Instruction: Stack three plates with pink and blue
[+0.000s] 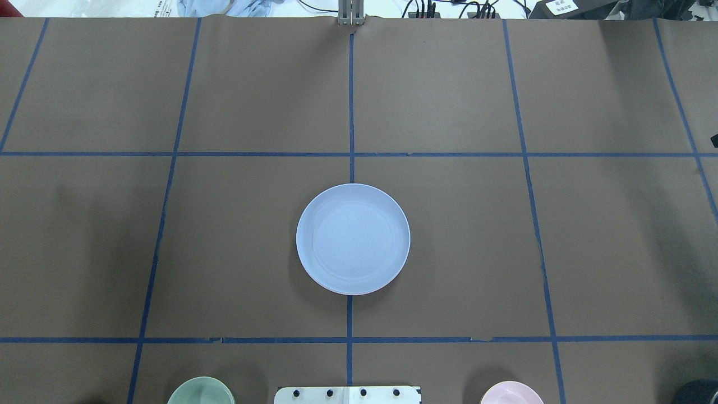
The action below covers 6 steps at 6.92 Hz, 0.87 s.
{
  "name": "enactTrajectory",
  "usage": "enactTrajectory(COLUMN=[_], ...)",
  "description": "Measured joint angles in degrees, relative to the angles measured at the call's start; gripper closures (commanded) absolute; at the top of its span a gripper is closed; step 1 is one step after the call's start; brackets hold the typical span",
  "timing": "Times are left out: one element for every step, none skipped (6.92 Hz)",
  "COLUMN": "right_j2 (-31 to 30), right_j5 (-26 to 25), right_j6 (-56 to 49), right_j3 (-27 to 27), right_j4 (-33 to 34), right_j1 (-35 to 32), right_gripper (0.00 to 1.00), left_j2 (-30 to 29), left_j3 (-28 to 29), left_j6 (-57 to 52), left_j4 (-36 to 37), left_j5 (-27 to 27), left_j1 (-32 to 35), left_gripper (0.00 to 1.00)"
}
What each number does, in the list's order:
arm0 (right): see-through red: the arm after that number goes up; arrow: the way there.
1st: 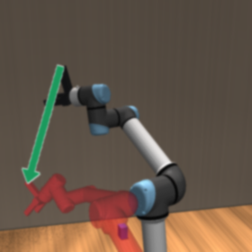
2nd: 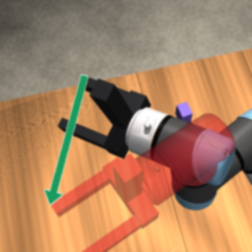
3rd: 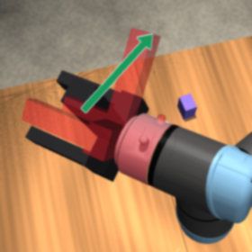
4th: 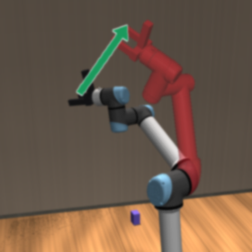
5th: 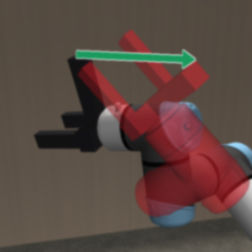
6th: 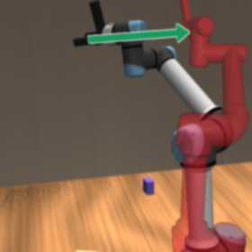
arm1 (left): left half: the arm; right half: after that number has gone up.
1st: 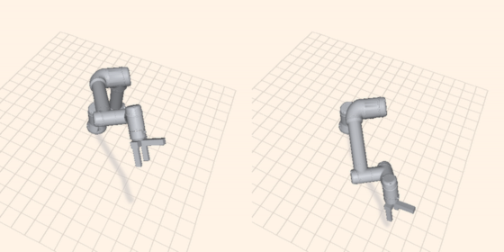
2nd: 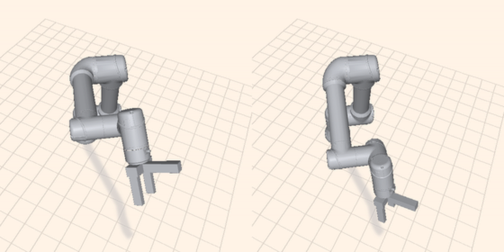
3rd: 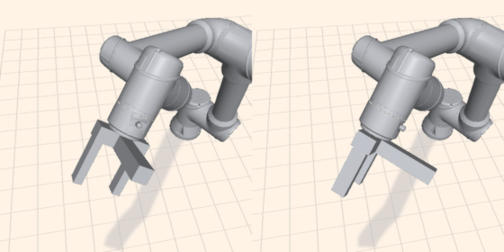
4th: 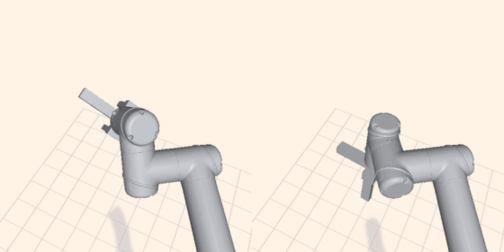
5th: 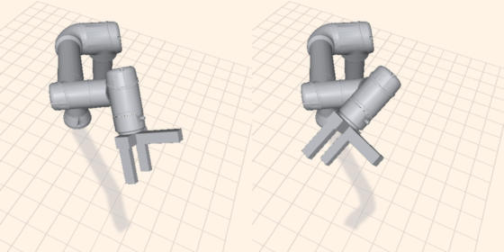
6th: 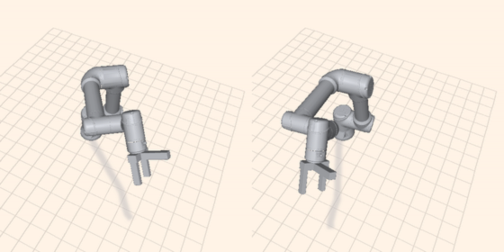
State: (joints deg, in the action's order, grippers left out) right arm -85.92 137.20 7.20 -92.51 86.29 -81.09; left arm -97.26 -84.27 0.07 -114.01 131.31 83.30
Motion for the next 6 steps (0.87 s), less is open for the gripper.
enactTrajectory(right_j2=[0.0, 0.0, 0.0, 0.0, 0.0, 0.0], right_j5=[0.0, 0.0, 0.0, 0.0, 0.0, 0.0], right_j6=[0.0, 0.0, 0.0, 0.0, 0.0, 0.0], right_j3=[-0.1, -0.1, -0.1, -0.1, -0.1, -0.2], right_j4=[0.0, 0.0, 0.0, 0.0, 0.0, 0.0], right_j1=[0.0, 0.0, 0.0, 0.0, 0.0, 0.0], right_gripper=[0.0, 0.0, 0.0, 0.0, 0.0, 0.0], left_j2=[0.1, 0.1, 0.1, 0.1, 0.0, -0.1], left_j3=[-0.1, -0.1, -0.2, -0.2, -0.4, -0.7], left_j6=[-0.1, 0.0, 0.0, -0.1, -0.3, -0.4], left_j4=[-0.2, -0.3, -0.3, -0.4, -0.4, -0.5], left_j5=[0.0, 0.0, 0.1, 0.1, 0.0, 0.1], left_j1=[0.0, 0.0, 0.0, 0.0, 0.0, 0.0], left_gripper=[0.0, 0.0, 0.0, 0.0, 0.0, 0.0])
